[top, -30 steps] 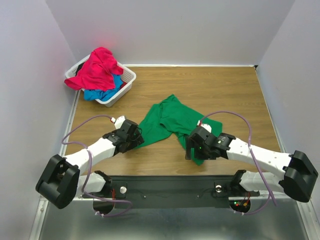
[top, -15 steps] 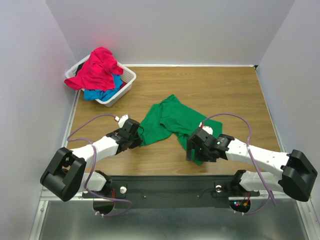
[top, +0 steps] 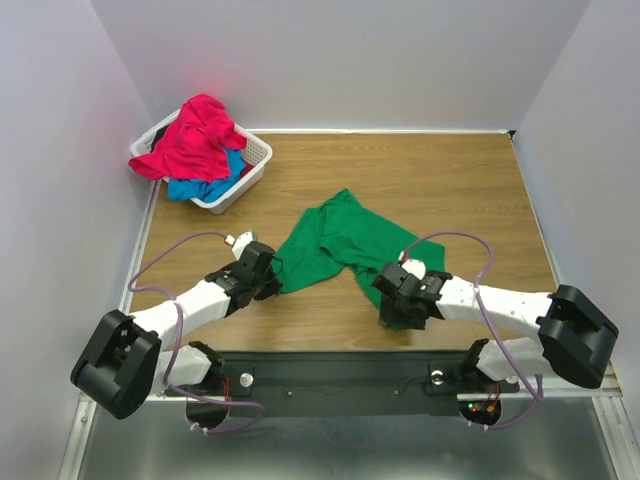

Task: Fold and stack the t-shirts
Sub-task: Flatten the tshirt out

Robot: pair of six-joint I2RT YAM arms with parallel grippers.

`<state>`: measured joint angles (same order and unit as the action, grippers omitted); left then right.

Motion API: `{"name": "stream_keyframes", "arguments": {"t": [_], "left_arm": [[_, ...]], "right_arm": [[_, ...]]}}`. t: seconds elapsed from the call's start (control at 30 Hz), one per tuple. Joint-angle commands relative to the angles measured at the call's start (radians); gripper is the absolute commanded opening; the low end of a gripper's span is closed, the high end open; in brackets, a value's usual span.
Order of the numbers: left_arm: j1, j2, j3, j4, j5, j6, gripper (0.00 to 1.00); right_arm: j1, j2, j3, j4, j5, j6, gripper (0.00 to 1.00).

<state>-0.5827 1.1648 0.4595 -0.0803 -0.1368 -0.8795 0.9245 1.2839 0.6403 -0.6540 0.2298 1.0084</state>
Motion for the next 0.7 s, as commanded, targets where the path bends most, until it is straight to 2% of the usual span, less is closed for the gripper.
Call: {"name": "stream_keyframes", "arguments": {"t": [0.0, 0.03, 0.1, 0.13, 0.23, 0.33, 0.5, 0.67], "left_arm": [[-0.003, -0.010, 0.002, -0.019, -0.024, 0.020, 0.00], [-0.003, -0.008, 0.005, -0.024, -0.024, 0.020, 0.00], [-0.003, -0.014, 0.011, -0.038, -0.029, 0.020, 0.00], [-0.003, -0.019, 0.013, -0.048, -0.030, 0.020, 0.00], [-0.002, -0.052, 0.040, -0.081, -0.040, 0.025, 0.00], [-0.003, -0.120, 0.099, -0.116, -0.047, 0.046, 0.00], [-0.003, -0.223, 0.269, -0.168, -0.110, 0.080, 0.00], [-0.002, -0.249, 0.490, -0.246, -0.213, 0.142, 0.00]], "right_arm": [[0.010, 0.045, -0.014, 0.031, 0.106, 0.087, 0.55], [0.010, 0.049, -0.013, 0.031, 0.106, 0.091, 0.41], [0.010, 0.045, -0.007, 0.030, 0.097, 0.093, 0.26], [0.010, 0.037, -0.002, 0.030, 0.094, 0.088, 0.16], [0.010, -0.027, 0.036, 0.008, 0.089, 0.058, 0.00], [0.010, -0.127, 0.126, -0.062, 0.149, 0.021, 0.00], [-0.018, -0.224, 0.290, -0.188, 0.370, -0.017, 0.00], [-0.183, -0.235, 0.517, -0.222, 0.512, -0.129, 0.00]]}}
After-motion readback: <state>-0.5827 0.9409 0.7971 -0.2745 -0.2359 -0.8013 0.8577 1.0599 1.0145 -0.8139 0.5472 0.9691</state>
